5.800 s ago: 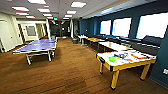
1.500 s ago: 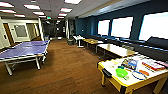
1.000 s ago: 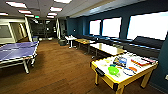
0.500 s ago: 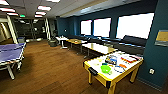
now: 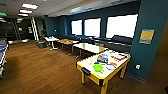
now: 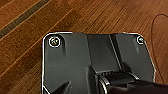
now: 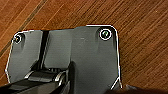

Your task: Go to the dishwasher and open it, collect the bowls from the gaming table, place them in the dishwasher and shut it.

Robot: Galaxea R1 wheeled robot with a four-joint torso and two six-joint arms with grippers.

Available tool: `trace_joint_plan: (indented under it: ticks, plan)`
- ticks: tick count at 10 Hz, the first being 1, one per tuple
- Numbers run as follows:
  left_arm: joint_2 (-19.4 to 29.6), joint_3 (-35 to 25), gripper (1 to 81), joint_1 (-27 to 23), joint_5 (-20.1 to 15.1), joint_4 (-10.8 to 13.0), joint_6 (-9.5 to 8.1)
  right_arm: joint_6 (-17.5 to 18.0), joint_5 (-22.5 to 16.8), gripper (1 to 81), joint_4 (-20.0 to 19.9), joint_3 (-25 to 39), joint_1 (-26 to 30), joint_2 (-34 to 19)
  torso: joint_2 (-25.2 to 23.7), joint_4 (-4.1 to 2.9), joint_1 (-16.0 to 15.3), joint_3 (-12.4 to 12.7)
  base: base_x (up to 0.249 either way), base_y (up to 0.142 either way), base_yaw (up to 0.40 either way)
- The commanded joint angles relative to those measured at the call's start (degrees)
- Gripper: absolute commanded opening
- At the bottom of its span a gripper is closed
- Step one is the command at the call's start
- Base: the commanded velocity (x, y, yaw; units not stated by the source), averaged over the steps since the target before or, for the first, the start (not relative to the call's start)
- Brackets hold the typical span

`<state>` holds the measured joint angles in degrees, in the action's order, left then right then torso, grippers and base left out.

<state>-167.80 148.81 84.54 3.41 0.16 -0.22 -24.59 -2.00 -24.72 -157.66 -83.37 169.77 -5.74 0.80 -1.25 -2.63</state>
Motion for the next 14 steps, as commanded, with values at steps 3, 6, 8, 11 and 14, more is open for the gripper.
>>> trace_joint_plan:
  ticks: [3, 6, 8, 11, 14]
  plan:
    - [0.36, -0.19, 81.1, -3.54, -2.53, -0.25, -0.22, -0.20, -3.45, 81.1, 0.03, -0.18, 3.78, -0.46, 0.00, 0.00, 0.00, 0.00, 0.000, 0.000, -0.267]
    - [0.45, -0.19, 81.1, -3.54, -2.53, -0.33, -0.22, -0.20, -3.45, 81.1, 0.03, -0.18, 3.86, -0.46, 0.00, 0.00, 0.00, 0.00, 0.000, 0.000, -0.268]
    - [0.45, -0.19, 81.1, -3.55, -2.62, -0.16, -0.22, -0.20, -3.45, 81.1, 0.03, -0.18, 3.78, -0.37, 0.00, 0.00, -0.02, 0.00, 0.000, 0.000, -0.268]
    - [0.36, -0.27, 81.1, -3.55, -2.53, -0.07, -0.22, -0.20, -3.45, 81.1, 0.03, -0.27, 3.86, -0.37, 0.00, 0.00, -0.02, 0.00, 0.000, 0.000, -0.268]
    - [0.36, -0.19, 81.1, -3.55, -2.53, 0.19, -0.13, -0.20, -3.45, 81.1, 0.03, -0.18, 3.87, -0.37, 0.00, 0.00, -0.02, 0.00, 0.000, 0.000, -0.268]
